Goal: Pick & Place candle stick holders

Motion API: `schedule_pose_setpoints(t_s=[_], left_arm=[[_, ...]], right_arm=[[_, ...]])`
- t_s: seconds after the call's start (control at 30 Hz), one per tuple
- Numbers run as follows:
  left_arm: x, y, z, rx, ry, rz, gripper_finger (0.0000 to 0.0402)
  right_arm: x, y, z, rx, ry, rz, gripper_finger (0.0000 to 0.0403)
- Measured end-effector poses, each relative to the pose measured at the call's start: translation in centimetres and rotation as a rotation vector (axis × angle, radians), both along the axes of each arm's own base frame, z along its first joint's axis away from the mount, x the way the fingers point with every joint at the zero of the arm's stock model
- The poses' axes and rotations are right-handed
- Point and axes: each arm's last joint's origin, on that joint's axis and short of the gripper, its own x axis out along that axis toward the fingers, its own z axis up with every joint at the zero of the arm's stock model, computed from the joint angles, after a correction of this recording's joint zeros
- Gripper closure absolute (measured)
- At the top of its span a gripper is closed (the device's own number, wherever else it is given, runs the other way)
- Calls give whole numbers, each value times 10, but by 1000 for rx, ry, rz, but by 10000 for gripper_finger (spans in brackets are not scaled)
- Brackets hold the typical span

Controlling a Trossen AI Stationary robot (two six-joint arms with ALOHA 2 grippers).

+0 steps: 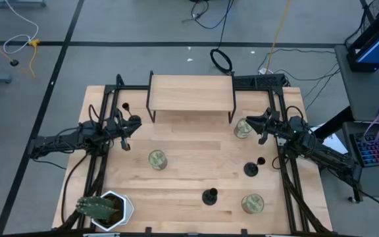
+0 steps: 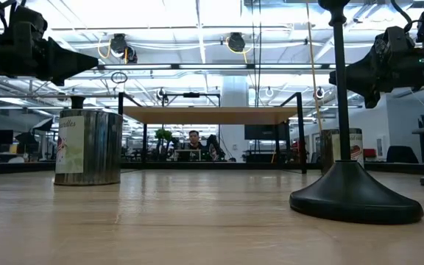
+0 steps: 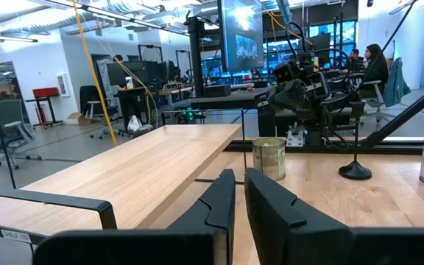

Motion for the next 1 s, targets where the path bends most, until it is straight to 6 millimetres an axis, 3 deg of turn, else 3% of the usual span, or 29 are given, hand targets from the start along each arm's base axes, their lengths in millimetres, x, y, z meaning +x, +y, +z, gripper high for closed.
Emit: schedule_pose_setpoints(t_s=[0.37, 0.5, 0.67, 0.8, 1.0], left_arm=[[0, 0, 1, 2, -11, 14, 364], [0, -1, 4, -10, -43, -16, 364], [0, -1, 3, -16, -35, -44, 364], [0, 0, -2, -19, 27, 11, 364], [-5, 6, -2, 29, 152, 233, 359]], right_arm=[[0, 0, 4, -18, -35, 0, 330], [-1, 1, 11, -104, -89, -3, 330], [-1, 6, 17, -105, -154, 142, 327], [-1, 14, 27, -154, -242, 286, 301], [-1, 22, 37, -216, -342, 374, 239]])
